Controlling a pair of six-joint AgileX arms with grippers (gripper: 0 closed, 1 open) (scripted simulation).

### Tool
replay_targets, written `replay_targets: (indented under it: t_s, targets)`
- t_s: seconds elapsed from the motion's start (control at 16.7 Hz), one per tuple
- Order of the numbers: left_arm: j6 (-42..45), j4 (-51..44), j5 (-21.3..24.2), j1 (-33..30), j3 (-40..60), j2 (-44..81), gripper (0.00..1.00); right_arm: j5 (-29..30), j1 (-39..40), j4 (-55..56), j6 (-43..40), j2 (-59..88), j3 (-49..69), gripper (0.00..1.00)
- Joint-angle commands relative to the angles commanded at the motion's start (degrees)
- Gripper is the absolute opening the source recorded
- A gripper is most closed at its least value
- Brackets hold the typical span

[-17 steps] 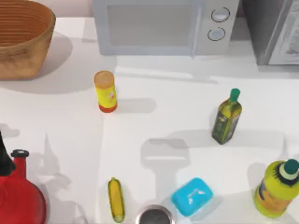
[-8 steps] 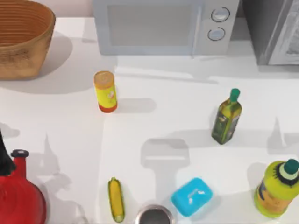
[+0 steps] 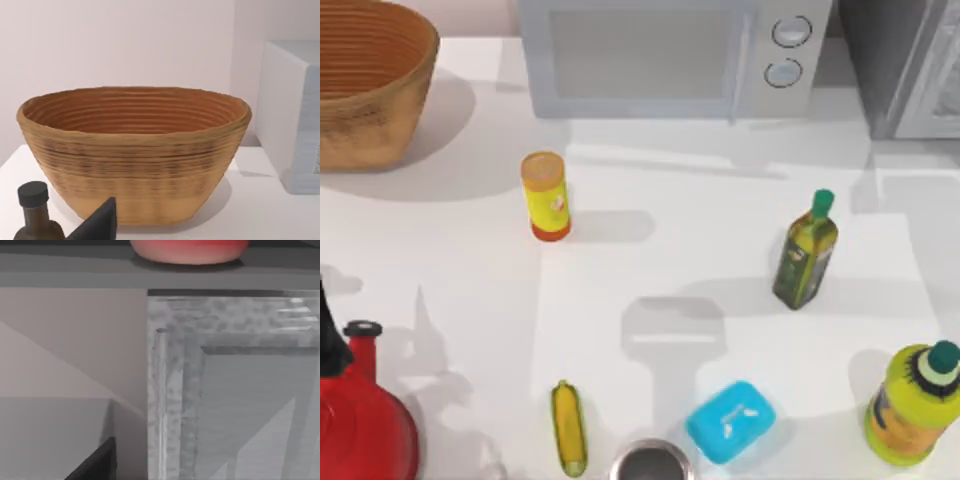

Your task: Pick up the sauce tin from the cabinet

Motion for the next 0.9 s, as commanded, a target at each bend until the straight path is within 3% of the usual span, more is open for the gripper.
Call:
replay_targets:
  t_s: [0.42, 0.9]
  targets:
    - [0.00, 0.00, 0.00, 0.00, 0.00, 0.00, 1.00, 3.19, 3.00, -6.75, 0.41, 21.56, 29.81, 1.00]
    - [0.00, 0.00, 0.00, 0.00, 0.00, 0.00, 1.00, 3.71, 3.43, -7.92, 0.50, 25.55, 35.27, 1.00]
